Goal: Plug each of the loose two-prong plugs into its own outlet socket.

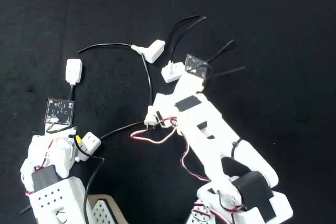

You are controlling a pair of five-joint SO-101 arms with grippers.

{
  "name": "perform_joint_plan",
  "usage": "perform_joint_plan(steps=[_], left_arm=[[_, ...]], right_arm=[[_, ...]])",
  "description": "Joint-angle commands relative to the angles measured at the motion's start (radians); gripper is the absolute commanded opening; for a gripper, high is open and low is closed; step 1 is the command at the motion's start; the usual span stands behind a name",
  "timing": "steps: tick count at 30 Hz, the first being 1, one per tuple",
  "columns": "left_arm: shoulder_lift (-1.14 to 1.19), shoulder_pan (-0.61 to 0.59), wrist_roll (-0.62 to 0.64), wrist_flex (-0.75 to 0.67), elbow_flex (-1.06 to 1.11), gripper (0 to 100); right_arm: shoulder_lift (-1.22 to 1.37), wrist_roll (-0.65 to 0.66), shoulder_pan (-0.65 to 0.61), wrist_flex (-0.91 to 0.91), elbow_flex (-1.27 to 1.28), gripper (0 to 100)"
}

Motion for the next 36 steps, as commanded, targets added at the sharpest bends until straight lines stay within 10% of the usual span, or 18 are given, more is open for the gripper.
perform_joint_plan(steps=[1, 8, 15, 26, 36], left_arm=[[0.002, 0.008, -0.012, -0.014, -0.002, 25], [0.002, 0.010, -0.012, -0.014, -0.002, 25], [0.002, 0.012, -0.012, -0.014, -0.001, 25], [0.002, 0.013, -0.012, -0.014, -0.001, 25], [0.002, 0.013, -0.014, -0.014, -0.001, 25]], right_arm=[[-0.004, -0.058, -0.009, -0.081, 0.062, 28.9], [-0.004, -0.098, 0.003, -0.130, 0.116, 26.6], [-0.002, -0.091, 0.011, -0.137, 0.117, 1.2], [0.182, -0.091, 0.061, -0.127, 0.044, 29.2], [0.214, -0.089, 0.064, 0.028, -0.047, 4.0]])
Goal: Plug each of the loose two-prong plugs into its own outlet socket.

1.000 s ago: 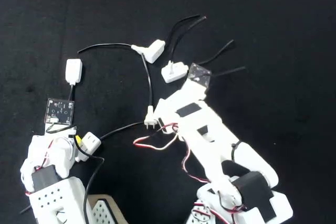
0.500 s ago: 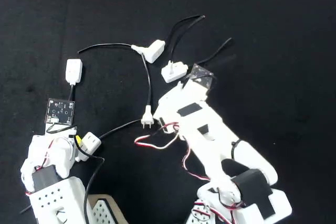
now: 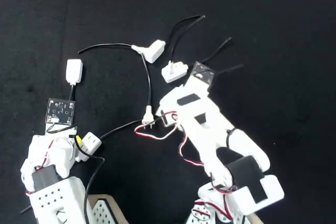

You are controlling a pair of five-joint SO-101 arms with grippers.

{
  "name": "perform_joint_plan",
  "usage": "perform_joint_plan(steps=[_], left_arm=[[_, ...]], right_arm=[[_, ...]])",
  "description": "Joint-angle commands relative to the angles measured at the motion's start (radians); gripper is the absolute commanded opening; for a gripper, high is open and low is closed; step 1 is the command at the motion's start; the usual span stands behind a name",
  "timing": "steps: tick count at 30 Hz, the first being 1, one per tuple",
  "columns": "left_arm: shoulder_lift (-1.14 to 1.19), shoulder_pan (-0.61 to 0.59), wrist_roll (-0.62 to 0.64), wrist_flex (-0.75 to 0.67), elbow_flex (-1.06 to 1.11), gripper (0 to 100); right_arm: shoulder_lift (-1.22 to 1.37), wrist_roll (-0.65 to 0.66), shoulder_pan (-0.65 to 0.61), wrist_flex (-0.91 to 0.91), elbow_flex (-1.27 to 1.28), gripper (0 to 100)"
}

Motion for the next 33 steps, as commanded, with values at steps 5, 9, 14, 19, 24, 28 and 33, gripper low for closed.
perform_joint_plan(steps=[5, 9, 14, 19, 24, 28, 33], left_arm=[[0.002, 0.015, -0.006, -0.014, -0.004, 25], [0.002, 0.015, -0.006, -0.014, -0.004, 25], [0.002, 0.015, -0.008, -0.014, -0.004, 25], [0.002, 0.015, -0.008, -0.014, -0.004, 25], [0.002, 0.015, -0.008, -0.014, -0.004, 25], [0.002, 0.015, -0.008, -0.014, -0.004, 25], [0.002, 0.016, -0.008, -0.014, -0.004, 25]], right_arm=[[0.018, 0.034, 0.015, 0.176, -0.091, 1.1], [0.018, 0.163, 0.003, 0.354, -0.185, 1.1], [0.001, 0.298, -0.026, 0.689, -0.349, 1.1], [-0.143, 0.376, -0.063, 0.918, -0.486, 1.1], [-0.348, 0.439, -0.153, 0.980, -0.578, 1.1], [-0.424, 0.542, -0.242, 0.941, -0.570, 1.1], [-0.395, 0.626, -0.295, 0.822, -0.498, 1.1]])
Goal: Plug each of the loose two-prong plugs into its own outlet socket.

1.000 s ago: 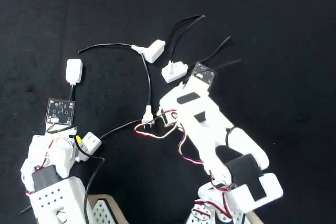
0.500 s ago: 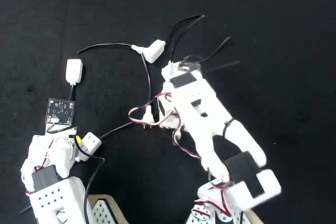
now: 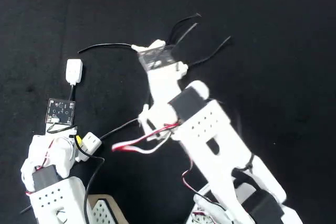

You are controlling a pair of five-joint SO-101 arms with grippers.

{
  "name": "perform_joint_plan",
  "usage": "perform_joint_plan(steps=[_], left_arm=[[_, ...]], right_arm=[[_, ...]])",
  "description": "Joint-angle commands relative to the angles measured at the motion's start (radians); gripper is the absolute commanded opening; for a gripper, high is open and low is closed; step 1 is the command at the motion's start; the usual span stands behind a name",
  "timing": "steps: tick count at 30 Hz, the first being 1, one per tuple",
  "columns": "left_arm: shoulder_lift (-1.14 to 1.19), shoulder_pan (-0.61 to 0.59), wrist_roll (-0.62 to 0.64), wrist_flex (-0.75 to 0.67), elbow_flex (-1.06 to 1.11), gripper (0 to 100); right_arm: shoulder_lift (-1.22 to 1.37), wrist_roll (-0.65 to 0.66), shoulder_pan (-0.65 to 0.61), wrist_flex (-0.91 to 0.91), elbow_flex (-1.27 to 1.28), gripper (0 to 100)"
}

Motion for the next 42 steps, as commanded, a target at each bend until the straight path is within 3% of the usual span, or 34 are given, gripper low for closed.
perform_joint_plan(steps=[1, 13, 17, 21, 28, 42], left_arm=[[0.002, 0.015, -0.008, -0.014, -0.004, 25], [0.002, 0.015, -0.008, -0.014, -0.004, 25], [0.002, 0.015, -0.008, -0.014, -0.004, 25], [0.002, 0.015, -0.008, -0.014, -0.004, 25], [0.002, 0.015, -0.008, -0.014, -0.004, 25], [0.002, 0.015, -0.008, -0.014, -0.004, 25]], right_arm=[[-0.013, 0.077, -0.029, -0.091, 0.008, 1.1], [-0.203, 0.184, -0.035, 0.002, -0.315, 1.1], [-0.173, 0.180, -0.032, 0.023, -0.272, 1.1], [-0.051, 0.180, -0.032, -0.063, -0.051, 1.1], [0.232, 0.181, -0.031, -0.387, 0.302, 1.1], [0.777, 0.186, -0.035, -0.430, 0.182, 1.2]])
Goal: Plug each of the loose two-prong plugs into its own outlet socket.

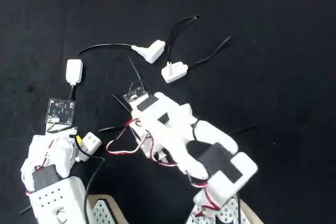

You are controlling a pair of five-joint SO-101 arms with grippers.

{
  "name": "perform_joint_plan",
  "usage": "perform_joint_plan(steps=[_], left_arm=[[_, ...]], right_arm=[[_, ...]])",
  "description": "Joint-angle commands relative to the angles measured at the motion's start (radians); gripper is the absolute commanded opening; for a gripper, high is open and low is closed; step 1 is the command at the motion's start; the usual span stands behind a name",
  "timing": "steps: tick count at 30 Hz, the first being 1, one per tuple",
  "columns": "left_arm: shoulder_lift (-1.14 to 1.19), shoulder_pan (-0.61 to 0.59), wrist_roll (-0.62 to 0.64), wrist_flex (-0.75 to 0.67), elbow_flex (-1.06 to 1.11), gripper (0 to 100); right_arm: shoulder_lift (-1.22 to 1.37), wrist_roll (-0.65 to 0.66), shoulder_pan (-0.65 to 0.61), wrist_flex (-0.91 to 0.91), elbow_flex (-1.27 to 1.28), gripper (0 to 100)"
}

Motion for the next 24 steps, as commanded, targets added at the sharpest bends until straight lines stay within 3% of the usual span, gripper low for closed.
perform_joint_plan(steps=[1, 7, 15, 20, 24], left_arm=[[0.002, 0.015, -0.008, -0.014, -0.004, 25], [0.002, 0.015, -0.008, -0.014, -0.004, 25], [0.002, 0.015, -0.008, -0.014, -0.004, 25], [0.002, 0.015, -0.008, -0.014, -0.004, 25], [0.002, 0.013, -0.008, -0.014, -0.004, 25]], right_arm=[[0.150, 0.005, -0.009, 0.008, -0.088, 1.5], [0.292, 0.104, -0.008, 0.279, -0.326, 14.3], [0.458, 0.130, -0.002, 0.451, -0.564, 14.2], [0.483, 0.133, -0.002, 0.522, -0.630, 3.7], [0.486, 0.133, -0.002, 0.525, -0.625, 4.6]])
